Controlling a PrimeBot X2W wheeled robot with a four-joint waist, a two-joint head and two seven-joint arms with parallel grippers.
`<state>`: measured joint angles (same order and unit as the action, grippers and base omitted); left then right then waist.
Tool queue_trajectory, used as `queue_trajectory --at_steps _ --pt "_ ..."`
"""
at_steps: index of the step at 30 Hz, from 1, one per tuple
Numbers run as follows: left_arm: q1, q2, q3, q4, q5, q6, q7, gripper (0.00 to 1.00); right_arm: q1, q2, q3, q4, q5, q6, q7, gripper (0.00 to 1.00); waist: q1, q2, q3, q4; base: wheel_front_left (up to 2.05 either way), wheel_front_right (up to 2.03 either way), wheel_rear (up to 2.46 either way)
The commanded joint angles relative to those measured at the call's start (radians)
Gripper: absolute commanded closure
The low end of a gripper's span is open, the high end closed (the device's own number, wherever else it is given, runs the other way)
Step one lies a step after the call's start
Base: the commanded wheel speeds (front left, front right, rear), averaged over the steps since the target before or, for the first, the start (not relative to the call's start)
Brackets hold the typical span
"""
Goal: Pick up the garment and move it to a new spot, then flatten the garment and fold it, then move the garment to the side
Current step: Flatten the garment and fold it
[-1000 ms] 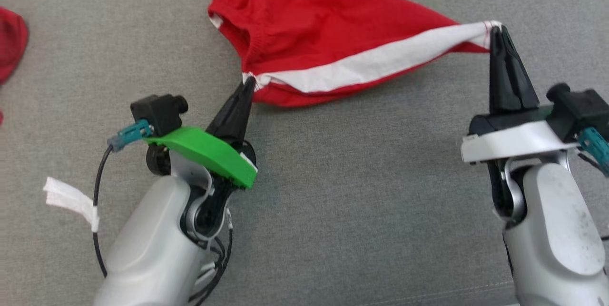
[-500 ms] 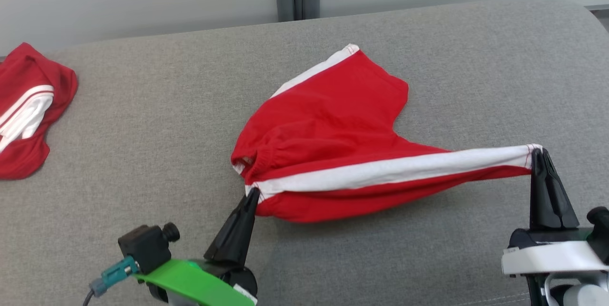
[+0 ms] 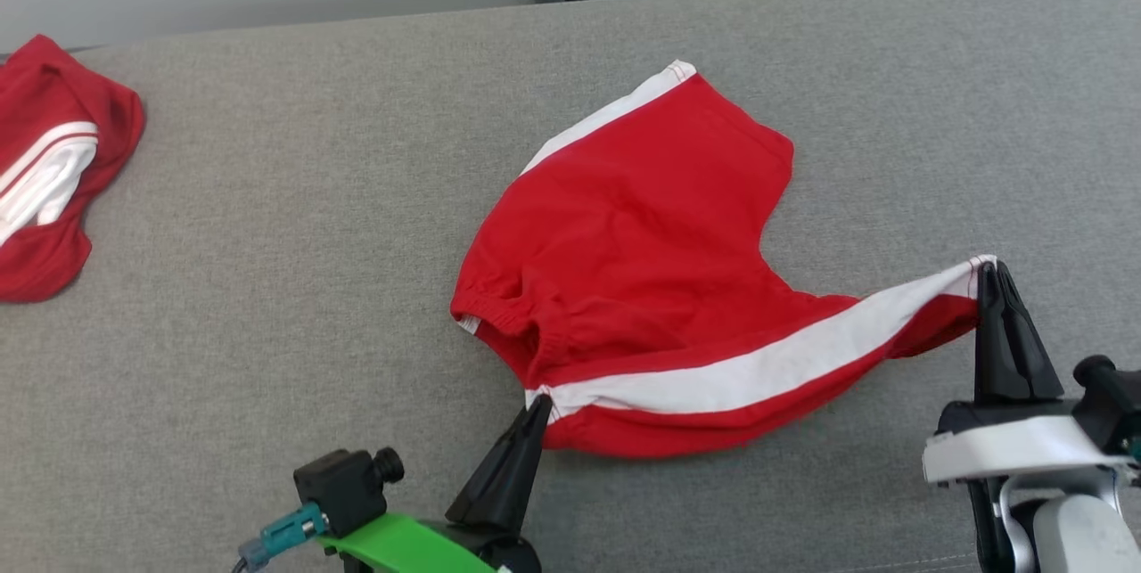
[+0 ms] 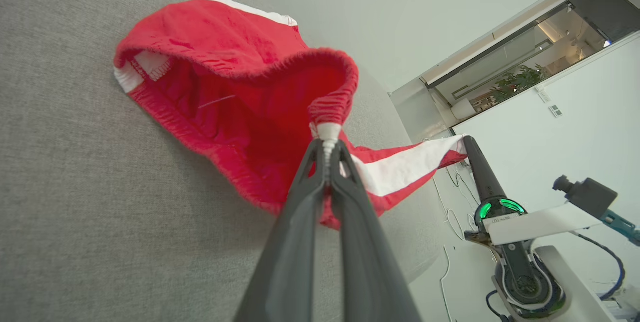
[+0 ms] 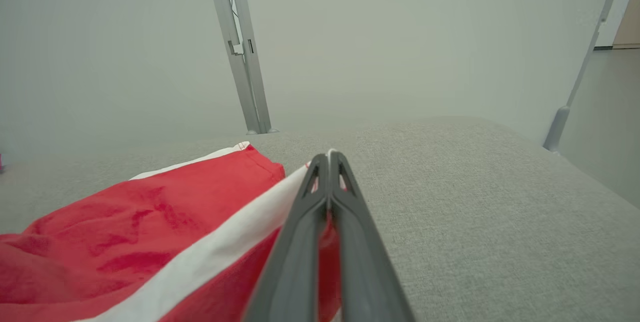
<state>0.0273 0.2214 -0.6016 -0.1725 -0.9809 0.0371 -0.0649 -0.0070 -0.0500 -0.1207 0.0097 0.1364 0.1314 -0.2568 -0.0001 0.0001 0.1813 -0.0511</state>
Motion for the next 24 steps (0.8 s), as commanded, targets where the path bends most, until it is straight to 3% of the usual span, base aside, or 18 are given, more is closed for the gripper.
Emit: queue_trajectory --at_steps 1,14,24 --pt "-0.031 -0.017 0.007 0.007 -0.002 -0.007 -0.009 1.00 -0.043 -0.001 0.004 0.018 -0.014 -0.001 0.002 1.00 0.0001 -0.0001 0.028 0.024 0.00 0.00 0.00" --pt "-0.200 -0.154 0.101 0.195 -0.154 0.062 -0.045 1.00 -0.481 -0.119 0.087 0.337 -0.046 -0.002 0.039 1.00 0.0001 -0.0001 0.108 0.120 0.00 0.00 0.00" --pt "-0.370 -0.170 0.053 0.336 -0.261 0.094 -0.082 1.00 -0.784 -0.172 0.177 0.686 -0.037 -0.002 0.032 1.00 0.0001 -0.0001 0.180 0.193 0.00 0.00 0.00"
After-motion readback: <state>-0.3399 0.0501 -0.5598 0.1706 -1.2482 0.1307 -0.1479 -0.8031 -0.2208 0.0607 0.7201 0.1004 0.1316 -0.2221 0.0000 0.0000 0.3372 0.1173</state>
